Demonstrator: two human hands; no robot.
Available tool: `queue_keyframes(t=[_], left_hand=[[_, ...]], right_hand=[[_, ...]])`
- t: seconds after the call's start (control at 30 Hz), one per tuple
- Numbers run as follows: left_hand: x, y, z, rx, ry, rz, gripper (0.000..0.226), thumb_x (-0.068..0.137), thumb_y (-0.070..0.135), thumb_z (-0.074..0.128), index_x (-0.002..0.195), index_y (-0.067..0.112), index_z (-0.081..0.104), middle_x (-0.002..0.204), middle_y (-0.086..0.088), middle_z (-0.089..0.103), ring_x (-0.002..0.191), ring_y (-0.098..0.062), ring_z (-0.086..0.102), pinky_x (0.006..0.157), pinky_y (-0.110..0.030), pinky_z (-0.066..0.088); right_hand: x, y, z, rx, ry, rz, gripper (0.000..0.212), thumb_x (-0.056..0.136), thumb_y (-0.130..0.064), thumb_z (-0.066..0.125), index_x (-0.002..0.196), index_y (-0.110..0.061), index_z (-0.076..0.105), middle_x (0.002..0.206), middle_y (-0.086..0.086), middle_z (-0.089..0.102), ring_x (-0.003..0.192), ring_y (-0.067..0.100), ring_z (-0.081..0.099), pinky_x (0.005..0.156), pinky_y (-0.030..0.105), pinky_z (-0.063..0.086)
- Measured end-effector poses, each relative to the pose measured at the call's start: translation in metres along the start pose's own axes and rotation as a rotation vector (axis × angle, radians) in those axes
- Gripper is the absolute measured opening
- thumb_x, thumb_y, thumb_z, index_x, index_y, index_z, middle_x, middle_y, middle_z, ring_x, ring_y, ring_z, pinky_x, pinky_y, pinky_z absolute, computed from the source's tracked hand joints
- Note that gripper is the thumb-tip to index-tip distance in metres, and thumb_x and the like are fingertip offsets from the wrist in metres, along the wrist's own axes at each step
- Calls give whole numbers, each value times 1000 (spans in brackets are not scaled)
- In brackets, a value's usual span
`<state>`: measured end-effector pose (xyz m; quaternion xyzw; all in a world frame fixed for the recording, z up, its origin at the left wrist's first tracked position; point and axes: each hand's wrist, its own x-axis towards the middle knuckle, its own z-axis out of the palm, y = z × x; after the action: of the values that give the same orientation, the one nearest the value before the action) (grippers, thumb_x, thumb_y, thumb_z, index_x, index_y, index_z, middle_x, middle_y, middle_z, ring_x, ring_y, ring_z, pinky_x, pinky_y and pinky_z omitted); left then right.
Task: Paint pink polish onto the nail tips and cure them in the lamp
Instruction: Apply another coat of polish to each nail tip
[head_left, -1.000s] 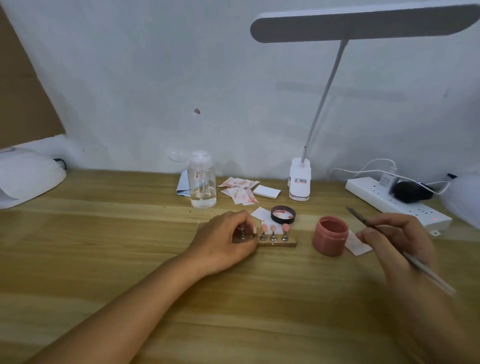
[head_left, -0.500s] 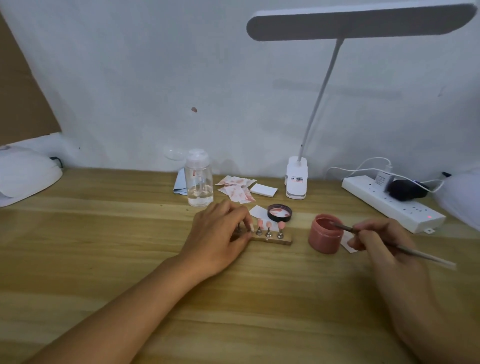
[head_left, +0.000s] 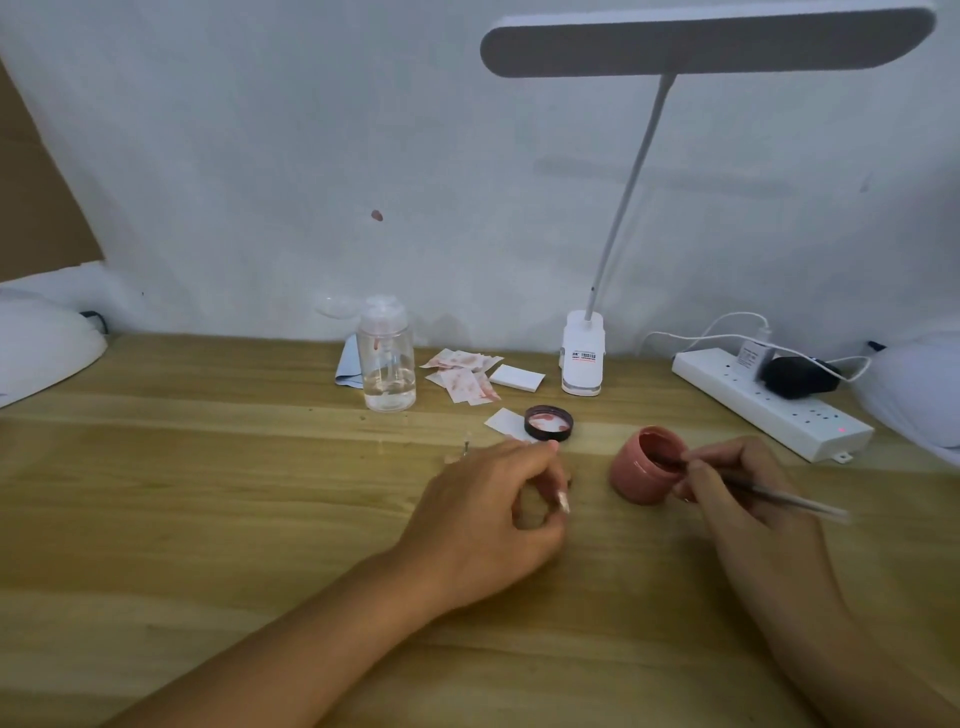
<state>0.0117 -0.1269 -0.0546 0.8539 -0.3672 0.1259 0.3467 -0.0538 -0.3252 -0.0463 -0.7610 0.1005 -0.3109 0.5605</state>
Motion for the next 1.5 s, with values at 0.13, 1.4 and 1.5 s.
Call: queue_keyframes(t=[0.13, 1.4, 1.5], left_hand=[[-4, -2, 7, -65, -115, -2, 13, 77, 37, 63, 87, 40, 55, 90, 29, 61, 70, 4, 53, 58, -15, 33], [4, -14, 7, -191, -135, -141, 10, 84, 26, 75, 84, 34, 70, 84, 19, 68, 60, 1, 51, 58, -19, 39], [4, -14, 5, -206, -140, -142, 9, 84, 24, 75, 85, 33, 72, 84, 20, 69, 59, 2, 50, 56, -15, 37]], right_hand=[[-1, -3, 1, -9, -31, -18, 10, 93, -4, 56, 88, -10, 62, 82, -1, 67, 75, 3, 63, 64, 8, 46], [-26, -17, 16, 199, -311, 52, 12, 83, 10, 58, 75, 2, 54, 62, 10, 67, 55, 5, 59, 54, 12, 45], [-24, -14, 16, 188, -303, 68, 13, 82, 9, 56, 73, 3, 51, 57, 8, 64, 53, 7, 55, 53, 15, 43]])
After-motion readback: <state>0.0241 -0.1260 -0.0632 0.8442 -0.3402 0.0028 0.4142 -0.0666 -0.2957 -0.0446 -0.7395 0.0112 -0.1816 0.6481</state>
